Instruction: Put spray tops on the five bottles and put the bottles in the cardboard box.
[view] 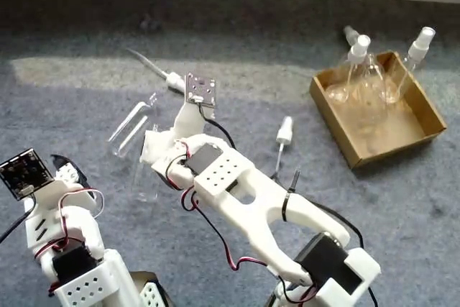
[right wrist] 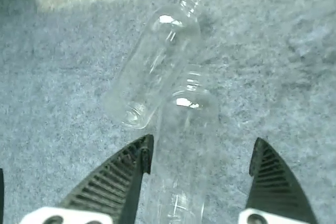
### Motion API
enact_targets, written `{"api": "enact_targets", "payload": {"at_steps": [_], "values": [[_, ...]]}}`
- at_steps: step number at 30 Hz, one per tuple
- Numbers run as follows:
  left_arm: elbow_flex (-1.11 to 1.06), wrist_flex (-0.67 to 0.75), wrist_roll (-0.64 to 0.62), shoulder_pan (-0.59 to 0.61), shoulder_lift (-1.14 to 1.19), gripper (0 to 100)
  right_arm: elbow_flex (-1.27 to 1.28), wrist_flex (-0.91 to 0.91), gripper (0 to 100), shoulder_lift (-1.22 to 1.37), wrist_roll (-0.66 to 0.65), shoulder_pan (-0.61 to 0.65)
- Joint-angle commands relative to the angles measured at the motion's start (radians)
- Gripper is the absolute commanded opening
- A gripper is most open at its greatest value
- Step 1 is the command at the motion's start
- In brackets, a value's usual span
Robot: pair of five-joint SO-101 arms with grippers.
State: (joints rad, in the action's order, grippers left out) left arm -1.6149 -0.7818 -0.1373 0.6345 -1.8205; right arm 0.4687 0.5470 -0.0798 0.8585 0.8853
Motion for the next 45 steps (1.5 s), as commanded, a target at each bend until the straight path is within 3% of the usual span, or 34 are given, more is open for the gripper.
{"api": "enact_targets", "payload": {"at_steps": [1, 14, 32, 38, 45], "values": [[0.01, 0.02, -0.005, -0.019, -0.007, 1, 0.019, -0.101, 25.9, -0.042, 0.02, 0.008], [0.01, 0.02, -0.005, -0.019, -0.007, 1, -0.001, -0.188, 25.9, 0.18, 0.012, 0.01], [0.008, 0.02, -0.005, -0.019, -0.007, 1, -0.024, -0.186, 25.5, 0.213, 0.009, 0.059], [0.008, 0.02, -0.005, -0.019, -0.007, 1, -0.025, -0.186, 25.5, 0.278, -0.11, 0.061], [0.008, 0.02, -0.005, -0.019, -0.007, 1, -0.022, -0.185, 25.5, 0.28, -0.121, 0.061]]}}
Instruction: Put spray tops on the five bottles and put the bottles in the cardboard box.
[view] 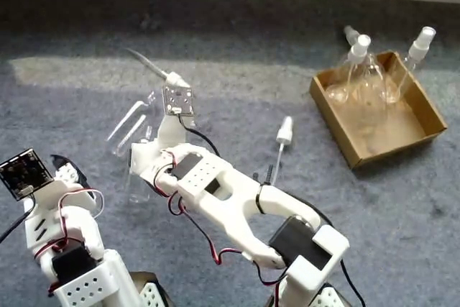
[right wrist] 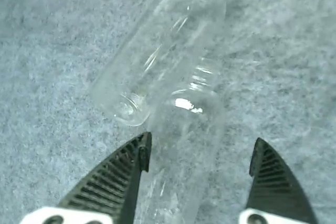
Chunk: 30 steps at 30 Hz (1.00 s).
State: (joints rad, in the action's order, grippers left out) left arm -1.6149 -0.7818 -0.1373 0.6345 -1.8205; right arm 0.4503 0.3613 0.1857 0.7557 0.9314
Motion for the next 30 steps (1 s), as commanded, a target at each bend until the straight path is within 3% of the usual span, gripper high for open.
{"api": "enact_targets", "payload": {"at_steps": [1, 6, 13, 20, 30], "values": [[0.008, 0.02, -0.005, -0.019, -0.007, 1, -0.002, 0.001, 25.5, 0.016, -0.018, 0.015], [0.008, 0.02, -0.005, -0.019, -0.007, 1, 0.035, 0.001, 25.1, 0.013, -0.018, 0.015], [0.008, 0.02, -0.005, -0.021, -0.007, 1, 0.028, 0.001, 7.1, 0.013, -0.015, 0.002], [0.008, 0.02, -0.005, -0.021, -0.007, 1, 0.036, 0.002, 6.7, 0.013, -0.026, -0.107], [0.008, 0.02, -0.005, -0.021, -0.007, 1, 0.025, 0.346, 6.7, 0.012, -0.341, -0.263]]}}
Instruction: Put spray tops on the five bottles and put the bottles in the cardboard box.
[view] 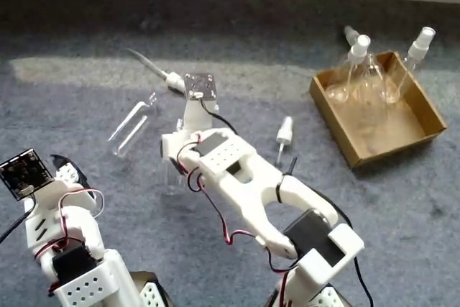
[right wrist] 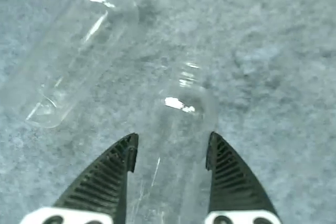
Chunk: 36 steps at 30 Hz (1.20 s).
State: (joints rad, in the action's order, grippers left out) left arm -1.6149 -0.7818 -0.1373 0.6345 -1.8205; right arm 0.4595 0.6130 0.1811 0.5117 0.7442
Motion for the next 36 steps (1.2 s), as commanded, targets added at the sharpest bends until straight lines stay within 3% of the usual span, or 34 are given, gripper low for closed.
{"api": "enact_targets", "payload": {"at_steps": [1, 7, 12, 22, 28, 32, 36], "values": [[0.008, 0.02, -0.005, -0.021, -0.007, 1, 0.016, 0.116, 6.7, 0.016, -0.14, -0.099], [0.008, 0.021, -0.005, -0.021, -0.007, 1, 0.016, 0.193, 6.7, 0.015, -0.433, -0.234], [0.008, 0.021, -0.005, -0.021, -0.007, 1, 0.016, 0.197, 6.7, 0.015, -0.58, -0.262], [0.008, 0.021, -0.005, -0.028, -0.007, 1, 0.016, 0.197, 7.0, 0.01, -0.609, -0.266], [0.007, 0.02, -0.005, -0.081, -0.005, 1, 0.024, 0.205, 11.1, -0.15, -0.631, -0.265], [-0.013, 0.025, -0.005, -0.082, -0.005, 1, 0.018, 0.351, 20.6, -0.271, -0.717, -0.26], [-0.013, 0.025, -0.005, -0.082, -0.005, 1, 0.018, 0.452, 22.1, -0.346, -0.798, -0.262]]}}
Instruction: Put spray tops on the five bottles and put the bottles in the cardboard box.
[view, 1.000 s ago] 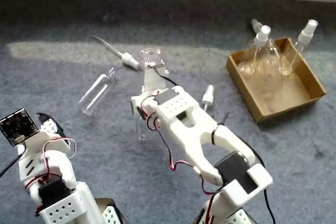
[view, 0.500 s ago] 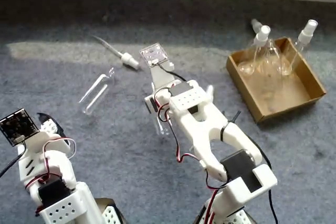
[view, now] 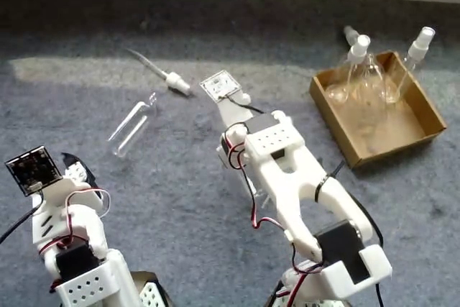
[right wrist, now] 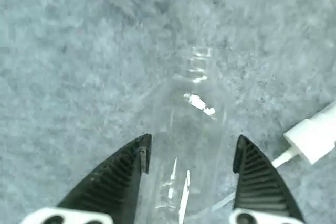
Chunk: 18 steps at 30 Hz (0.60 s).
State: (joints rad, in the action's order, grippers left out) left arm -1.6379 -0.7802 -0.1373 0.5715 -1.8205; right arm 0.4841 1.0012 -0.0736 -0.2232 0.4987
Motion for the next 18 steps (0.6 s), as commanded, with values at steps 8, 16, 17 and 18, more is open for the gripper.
{"api": "enact_targets", "payload": {"at_steps": [8, 16, 17, 18], "values": [[0.007, 0.023, -0.005, -0.021, -0.005, 1, -0.035, 0.162, 22.4, -0.153, -0.124, -0.015], [0.007, 0.023, -0.005, -0.021, -0.005, 1, -0.381, 0.472, 22.4, -0.153, -0.104, -0.015], [0.007, 0.023, -0.005, -0.021, -0.005, 1, -0.438, 0.507, 22.4, -0.153, -0.083, -0.015], [0.007, 0.023, -0.005, -0.021, -0.005, 1, -0.495, 0.542, 22.4, -0.153, -0.064, -0.015]]}}
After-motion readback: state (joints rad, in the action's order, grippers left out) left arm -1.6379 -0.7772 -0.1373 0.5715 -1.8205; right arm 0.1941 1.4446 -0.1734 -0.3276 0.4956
